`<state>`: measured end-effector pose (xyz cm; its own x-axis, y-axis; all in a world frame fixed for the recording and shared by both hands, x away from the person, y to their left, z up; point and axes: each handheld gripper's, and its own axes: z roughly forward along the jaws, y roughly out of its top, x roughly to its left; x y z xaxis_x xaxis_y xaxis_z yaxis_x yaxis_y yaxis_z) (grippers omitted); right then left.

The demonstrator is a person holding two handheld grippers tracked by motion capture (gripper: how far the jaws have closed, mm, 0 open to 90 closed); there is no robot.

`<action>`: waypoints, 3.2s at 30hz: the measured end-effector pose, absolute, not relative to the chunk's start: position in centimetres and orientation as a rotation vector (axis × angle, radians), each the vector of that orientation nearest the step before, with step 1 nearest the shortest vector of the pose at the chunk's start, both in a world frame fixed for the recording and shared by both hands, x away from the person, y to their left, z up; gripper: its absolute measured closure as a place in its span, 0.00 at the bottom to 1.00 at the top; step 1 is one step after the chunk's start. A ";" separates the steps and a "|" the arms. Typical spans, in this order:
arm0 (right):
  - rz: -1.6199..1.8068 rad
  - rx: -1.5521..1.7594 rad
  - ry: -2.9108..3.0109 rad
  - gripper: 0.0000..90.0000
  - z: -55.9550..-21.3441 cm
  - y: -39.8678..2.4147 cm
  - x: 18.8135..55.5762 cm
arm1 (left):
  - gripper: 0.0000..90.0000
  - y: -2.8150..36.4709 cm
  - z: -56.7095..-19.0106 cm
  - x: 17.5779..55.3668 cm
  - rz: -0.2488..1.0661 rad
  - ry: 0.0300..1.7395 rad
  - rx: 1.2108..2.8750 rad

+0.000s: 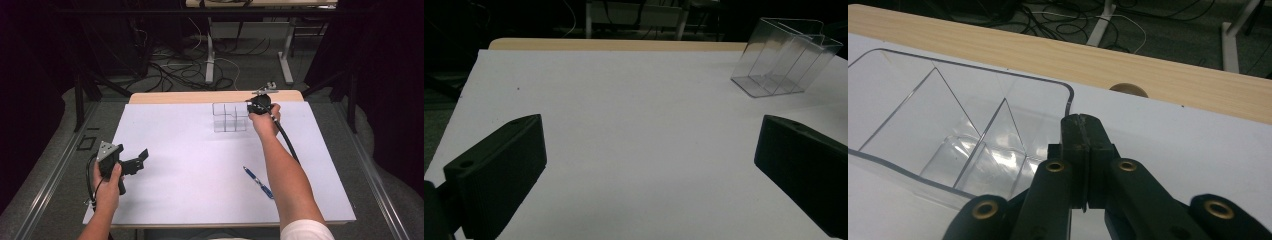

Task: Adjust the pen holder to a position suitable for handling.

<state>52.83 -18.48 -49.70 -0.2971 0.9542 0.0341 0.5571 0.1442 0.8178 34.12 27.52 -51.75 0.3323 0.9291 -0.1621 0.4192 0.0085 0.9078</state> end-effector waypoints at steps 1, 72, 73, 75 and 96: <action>1.030 1.438 1.924 1.00 -49.8 -18.5 52.9 | 0.00 27.5 -51.7 34.1 0.634 1.253 1.590; 1.156 1.346 1.960 1.00 -49.4 -14.9 51.8 | 0.00 27.6 -51.9 34.3 0.634 1.258 1.599; 1.163 1.343 1.954 1.00 -49.2 -14.9 51.7 | 0.00 27.6 -51.9 34.3 0.634 1.258 1.596; 1.185 1.327 1.950 1.00 -48.9 -15.0 51.5 | 0.00 27.6 -51.9 34.3 0.634 1.255 1.597; 1.287 1.196 1.992 0.94 -47.1 -15.1 48.6 | 0.00 27.5 -52.0 34.5 0.634 1.255 1.606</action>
<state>48.65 -15.15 -47.06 -0.5026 0.8624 0.0613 0.4101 0.1754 0.8950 34.47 27.48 -52.00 0.3339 0.9299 -0.1545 0.4278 -0.0035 0.9039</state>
